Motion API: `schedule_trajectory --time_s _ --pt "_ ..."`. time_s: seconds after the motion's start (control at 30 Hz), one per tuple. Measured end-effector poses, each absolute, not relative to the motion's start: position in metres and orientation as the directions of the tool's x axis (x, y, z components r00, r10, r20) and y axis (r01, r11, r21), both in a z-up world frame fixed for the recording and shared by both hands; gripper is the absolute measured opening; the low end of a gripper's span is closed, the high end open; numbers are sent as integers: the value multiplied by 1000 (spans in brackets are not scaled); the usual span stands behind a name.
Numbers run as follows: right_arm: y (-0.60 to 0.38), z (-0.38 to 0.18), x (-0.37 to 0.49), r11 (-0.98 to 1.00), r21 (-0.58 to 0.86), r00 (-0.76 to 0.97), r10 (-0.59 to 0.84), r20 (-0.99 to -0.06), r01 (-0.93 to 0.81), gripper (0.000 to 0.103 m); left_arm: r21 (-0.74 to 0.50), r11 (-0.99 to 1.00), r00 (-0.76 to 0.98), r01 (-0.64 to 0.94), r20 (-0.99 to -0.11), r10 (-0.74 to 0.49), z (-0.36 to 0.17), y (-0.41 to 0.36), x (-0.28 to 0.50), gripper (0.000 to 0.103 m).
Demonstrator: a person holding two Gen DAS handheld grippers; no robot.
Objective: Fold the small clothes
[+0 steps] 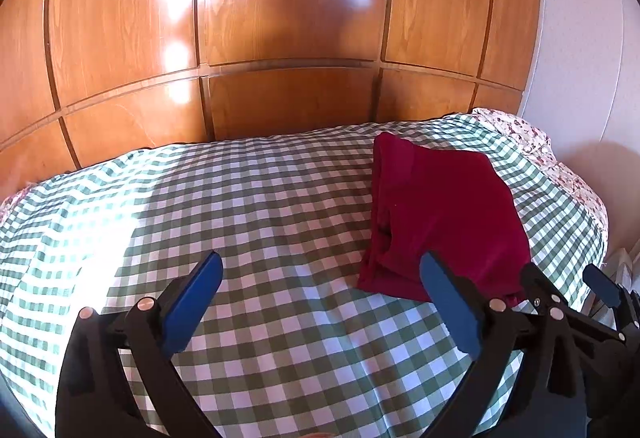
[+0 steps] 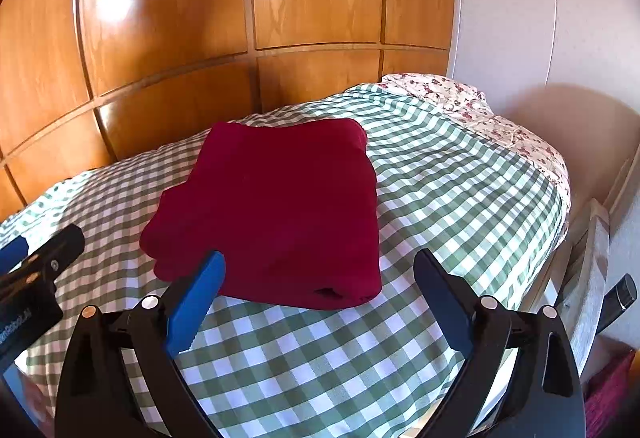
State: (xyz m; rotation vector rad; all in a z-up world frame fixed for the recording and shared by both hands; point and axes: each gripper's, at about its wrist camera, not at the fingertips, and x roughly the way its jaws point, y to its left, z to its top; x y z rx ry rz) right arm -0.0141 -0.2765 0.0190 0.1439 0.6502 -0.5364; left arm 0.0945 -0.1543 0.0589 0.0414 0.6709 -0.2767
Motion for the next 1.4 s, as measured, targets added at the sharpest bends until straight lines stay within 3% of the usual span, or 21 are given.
schedule_trajectory --time_s 1.4 --pt "-281 6 -18 848 -25 652 -425 -628 529 94 -20 958 761 285 -603 -239 66 -159 75 100"
